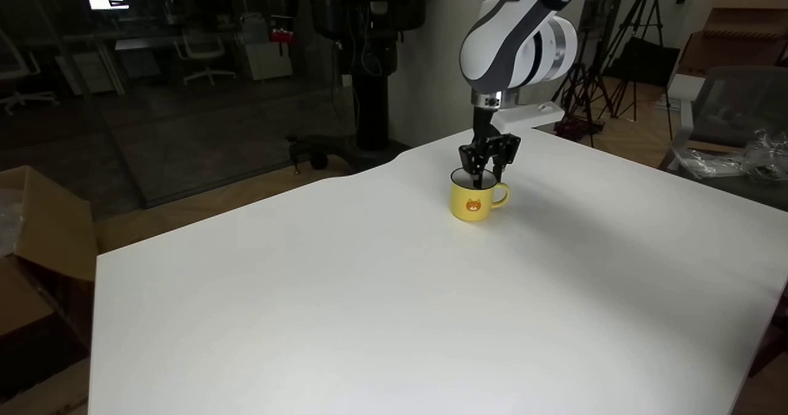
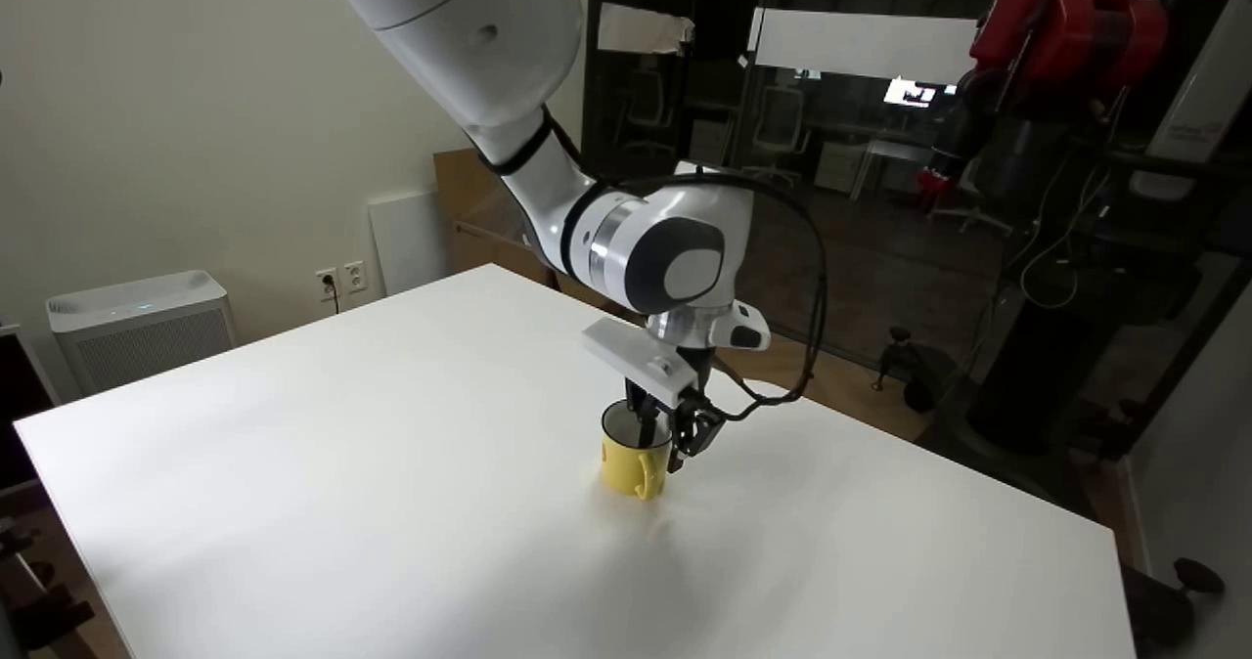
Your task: Move the yellow cup slightly to the front
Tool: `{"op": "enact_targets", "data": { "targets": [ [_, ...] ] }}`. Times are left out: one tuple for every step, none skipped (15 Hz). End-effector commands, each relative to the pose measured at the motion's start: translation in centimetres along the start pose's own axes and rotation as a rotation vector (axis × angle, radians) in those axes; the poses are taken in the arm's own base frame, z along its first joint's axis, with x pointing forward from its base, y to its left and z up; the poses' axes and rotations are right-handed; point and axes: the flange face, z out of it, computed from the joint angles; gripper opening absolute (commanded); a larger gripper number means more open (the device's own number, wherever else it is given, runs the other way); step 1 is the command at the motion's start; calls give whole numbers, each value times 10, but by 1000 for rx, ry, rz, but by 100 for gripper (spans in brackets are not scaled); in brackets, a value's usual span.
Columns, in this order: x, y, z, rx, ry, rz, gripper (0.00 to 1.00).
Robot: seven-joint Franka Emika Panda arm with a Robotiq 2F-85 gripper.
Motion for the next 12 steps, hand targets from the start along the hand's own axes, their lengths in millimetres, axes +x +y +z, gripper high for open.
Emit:
{"op": "enact_targets", "data": {
  "targets": [
    [3, -4, -17, 8, 10, 44, 82],
    [0, -5, -23, 11, 20, 36, 90],
    [-2, -7, -28, 9, 30, 30, 96],
    [-6, -9, -36, 14, 41, 15, 99],
    [-9, -12, -44, 19, 52, 2, 100],
    [-14, -16, -52, 38, 55, -25, 100],
    [1, -9, -29, 15, 45, -12, 97],
    [-2, -13, -37, 21, 49, -20, 100],
    [-4, -15, -43, 24, 52, -24, 100],
    [-6, -17, -46, 26, 52, -27, 100],
    [-8, -16, -48, 26, 51, -27, 100],
    [-9, -16, -47, 26, 49, -28, 100]
  ]
}}
